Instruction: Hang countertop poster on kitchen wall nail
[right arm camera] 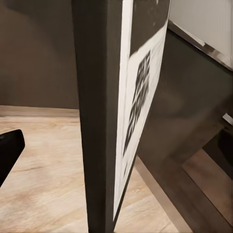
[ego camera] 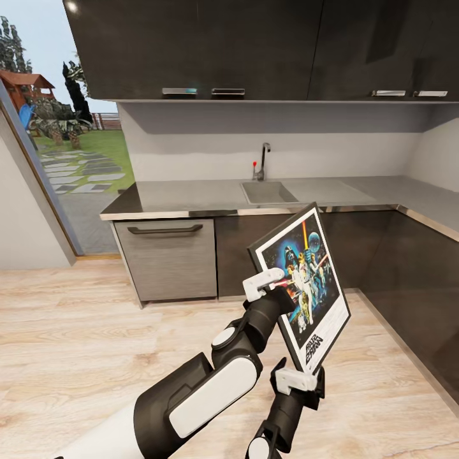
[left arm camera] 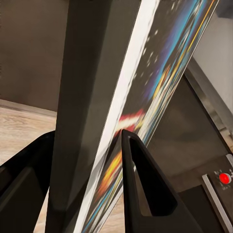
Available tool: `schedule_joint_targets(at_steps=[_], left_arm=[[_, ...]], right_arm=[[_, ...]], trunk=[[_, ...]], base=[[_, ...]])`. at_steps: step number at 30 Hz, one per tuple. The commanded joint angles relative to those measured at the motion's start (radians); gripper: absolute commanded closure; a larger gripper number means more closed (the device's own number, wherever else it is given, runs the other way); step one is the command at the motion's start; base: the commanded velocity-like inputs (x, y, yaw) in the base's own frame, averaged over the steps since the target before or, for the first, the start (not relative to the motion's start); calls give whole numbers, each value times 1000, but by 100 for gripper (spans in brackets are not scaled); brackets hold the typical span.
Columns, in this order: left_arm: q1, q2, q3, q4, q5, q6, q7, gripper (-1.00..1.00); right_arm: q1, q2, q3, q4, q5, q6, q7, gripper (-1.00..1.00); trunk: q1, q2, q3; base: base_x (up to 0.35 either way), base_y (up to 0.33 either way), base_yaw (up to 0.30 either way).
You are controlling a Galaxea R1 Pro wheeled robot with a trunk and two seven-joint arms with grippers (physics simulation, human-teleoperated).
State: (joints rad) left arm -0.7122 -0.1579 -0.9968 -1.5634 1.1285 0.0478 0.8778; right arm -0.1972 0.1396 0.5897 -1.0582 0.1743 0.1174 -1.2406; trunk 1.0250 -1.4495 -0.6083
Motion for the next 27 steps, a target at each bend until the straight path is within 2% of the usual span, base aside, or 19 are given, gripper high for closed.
schedule_joint_targets(at_steps=[1, 5, 6, 19, 26, 27], left_arm=[[-1, 0, 0, -1, 0, 5, 6, 100], [-1, 0, 0, -1, 0, 5, 6, 100], [-1, 0, 0, -1, 0, 5, 6, 100], [-1, 0, 0, -1, 0, 5, 6, 100], [-1, 0, -2, -1, 0, 5, 6, 100], [-1, 0, -2, -1, 0, 5, 6, -100]], right_arm=[[-1, 0, 1, 0, 3, 6, -8, -100], [-1, 0, 1, 1, 2, -13, -18, -100], [-1, 0, 1, 1, 2, -19, -21, 100], [-1, 1, 1, 3, 3, -18, -23, 100], [-17, 3, 1, 34, 3, -15, -58, 100], [-19, 3, 1, 37, 2, -15, -61, 100]], trunk=[[0, -1, -1], [0, -1, -1], [0, -1, -1], [0, -1, -1], [0, -1, -1], [0, -1, -1]], base=[[0, 0, 0], [0, 0, 0], [0, 0, 0], [0, 0, 0], [0, 0, 0], [0, 0, 0]])
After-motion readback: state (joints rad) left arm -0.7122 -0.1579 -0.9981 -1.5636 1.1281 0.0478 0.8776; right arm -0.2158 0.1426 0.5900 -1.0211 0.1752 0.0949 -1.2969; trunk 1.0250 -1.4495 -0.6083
